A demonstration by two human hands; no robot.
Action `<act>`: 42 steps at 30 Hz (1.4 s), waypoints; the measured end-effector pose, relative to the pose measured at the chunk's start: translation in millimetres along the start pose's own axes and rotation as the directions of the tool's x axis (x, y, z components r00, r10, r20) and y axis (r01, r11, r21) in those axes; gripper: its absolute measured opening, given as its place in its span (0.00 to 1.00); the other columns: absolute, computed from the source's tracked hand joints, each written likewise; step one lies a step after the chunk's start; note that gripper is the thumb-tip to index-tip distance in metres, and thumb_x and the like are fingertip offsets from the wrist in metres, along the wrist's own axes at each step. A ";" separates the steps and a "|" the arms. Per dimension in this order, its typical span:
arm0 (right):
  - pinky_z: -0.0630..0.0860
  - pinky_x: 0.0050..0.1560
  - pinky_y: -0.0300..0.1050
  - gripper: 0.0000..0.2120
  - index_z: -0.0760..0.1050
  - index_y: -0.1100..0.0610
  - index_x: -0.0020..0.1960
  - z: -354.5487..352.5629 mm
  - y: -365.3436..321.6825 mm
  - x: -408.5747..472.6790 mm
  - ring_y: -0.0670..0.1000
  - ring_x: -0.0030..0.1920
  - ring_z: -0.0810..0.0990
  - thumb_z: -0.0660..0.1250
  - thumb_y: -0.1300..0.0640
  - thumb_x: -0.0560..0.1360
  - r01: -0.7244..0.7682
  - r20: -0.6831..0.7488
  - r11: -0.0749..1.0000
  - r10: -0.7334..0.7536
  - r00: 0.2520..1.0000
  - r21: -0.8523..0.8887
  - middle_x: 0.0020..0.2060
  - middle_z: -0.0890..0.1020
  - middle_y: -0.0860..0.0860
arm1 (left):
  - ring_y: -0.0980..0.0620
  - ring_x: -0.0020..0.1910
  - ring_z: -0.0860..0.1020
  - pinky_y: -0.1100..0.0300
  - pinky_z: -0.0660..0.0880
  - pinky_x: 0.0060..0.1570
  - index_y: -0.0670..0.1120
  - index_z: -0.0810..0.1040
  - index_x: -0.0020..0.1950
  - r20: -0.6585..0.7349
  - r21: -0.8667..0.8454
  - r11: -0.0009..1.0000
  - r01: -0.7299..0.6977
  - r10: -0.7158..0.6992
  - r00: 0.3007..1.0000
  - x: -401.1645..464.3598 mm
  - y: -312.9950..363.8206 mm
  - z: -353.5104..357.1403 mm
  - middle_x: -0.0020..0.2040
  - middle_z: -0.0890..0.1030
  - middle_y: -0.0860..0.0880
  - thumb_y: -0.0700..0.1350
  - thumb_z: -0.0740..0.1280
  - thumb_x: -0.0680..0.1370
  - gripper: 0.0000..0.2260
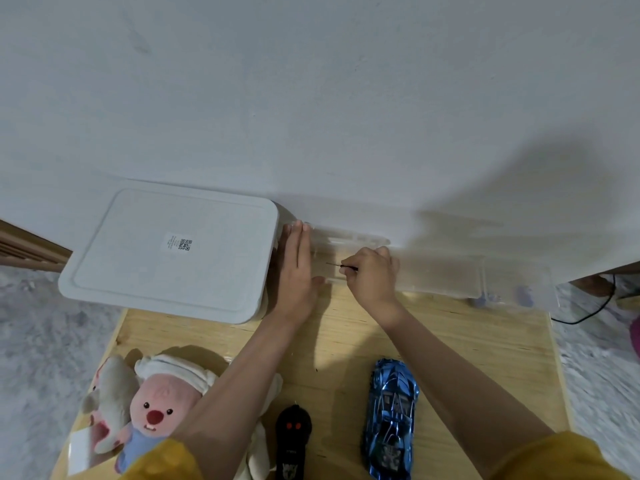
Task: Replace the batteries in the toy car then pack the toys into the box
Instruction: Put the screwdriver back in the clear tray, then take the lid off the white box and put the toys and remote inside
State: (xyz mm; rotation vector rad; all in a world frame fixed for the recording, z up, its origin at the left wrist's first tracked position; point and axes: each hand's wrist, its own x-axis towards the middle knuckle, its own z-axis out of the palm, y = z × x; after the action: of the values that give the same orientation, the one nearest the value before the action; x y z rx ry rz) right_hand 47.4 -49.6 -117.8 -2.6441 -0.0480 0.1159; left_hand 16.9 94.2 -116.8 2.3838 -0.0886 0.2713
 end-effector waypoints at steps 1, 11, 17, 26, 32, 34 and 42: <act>0.51 0.45 0.43 0.07 0.83 0.49 0.50 0.5 0.7 1.2 0.53 0.54 0.70 0.68 0.54 0.74 -0.015 -0.006 1.000 0.015 1.000 0.013 0.46 0.82 0.46 | 0.51 0.75 0.44 0.57 0.48 0.73 0.34 0.53 0.75 -0.002 -0.003 1.000 -0.002 0.002 1.000 0.2 0.1 0.2 0.76 0.53 0.36 0.28 0.74 0.65 0.44; 0.74 0.45 0.50 0.07 0.80 0.55 0.45 -19.8 17.1 -20.8 0.52 0.44 0.76 0.74 0.55 0.69 0.176 -0.494 0.957 -0.041 0.868 0.229 0.40 0.80 0.51 | 0.47 0.76 0.47 0.59 0.49 0.74 0.35 0.53 0.75 -0.001 -0.023 1.000 0.007 -0.007 1.000 -0.4 1.3 -1.0 0.76 0.53 0.37 0.30 0.73 0.68 0.41; 0.74 0.49 0.51 0.12 0.80 0.55 0.55 -42.7 22.6 -9.4 0.55 0.48 0.76 0.70 0.59 0.72 0.276 -0.364 0.961 -0.254 0.896 0.009 0.46 0.80 0.52 | 0.40 0.74 0.54 0.51 0.55 0.72 0.33 0.57 0.74 -0.025 0.010 1.000 -0.017 0.017 1.000 -5.9 4.4 -2.7 0.73 0.57 0.34 0.32 0.75 0.68 0.40; 0.77 0.37 0.51 0.11 0.84 0.59 0.48 -36.4 37.4 -21.5 0.56 0.39 0.77 0.72 0.70 0.68 0.425 -0.086 0.905 -0.422 0.903 0.024 0.37 0.80 0.52 | 0.31 0.58 0.73 0.43 0.74 0.56 0.35 0.78 0.56 0.076 0.213 0.976 -0.043 0.027 0.997 -16.0 2.0 -0.5 0.56 0.74 0.31 0.30 0.73 0.68 0.17; 0.76 0.39 0.46 0.13 0.84 0.56 0.45 -20.2 42.7 -24.8 0.54 0.37 0.78 0.76 0.69 0.64 0.445 -0.052 0.887 -0.454 0.890 -0.125 0.35 0.81 0.49 | 0.34 0.56 0.73 0.46 0.76 0.55 0.35 0.78 0.57 0.220 0.185 0.983 -0.011 -0.031 0.975 -15.9 -3.3 -3.0 0.56 0.75 0.34 0.30 0.70 0.69 0.16; 0.75 0.41 0.46 0.17 0.84 0.55 0.47 -18.4 43.5 -28.9 0.54 0.38 0.78 0.76 0.71 0.62 0.448 -0.045 0.881 -0.459 0.887 -0.151 0.36 0.80 0.49 | 0.36 0.58 0.72 0.44 0.74 0.57 0.36 0.77 0.60 0.250 0.169 0.985 0.016 -0.059 0.967 -17.1 -4.5 -4.5 0.58 0.73 0.36 0.32 0.68 0.72 0.16; 0.75 0.48 0.48 0.18 0.82 0.57 0.48 -26.8 39.5 -41.0 0.56 0.42 0.79 0.73 0.71 0.60 0.429 0.097 0.872 -0.418 0.903 -0.236 0.41 0.80 0.51 | 0.44 0.74 0.59 0.52 0.63 0.70 0.43 0.58 0.75 0.329 0.393 0.919 0.021 -0.162 0.930 -37.2 26.9 -10.0 0.75 0.58 0.44 0.39 0.66 0.74 0.31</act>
State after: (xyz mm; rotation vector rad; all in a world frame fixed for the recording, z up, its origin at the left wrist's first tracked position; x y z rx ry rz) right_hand 9.6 -99.3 -110.1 -2.8097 -0.6993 0.0166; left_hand -24.8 80.7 -100.0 2.7965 -0.0966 -0.2169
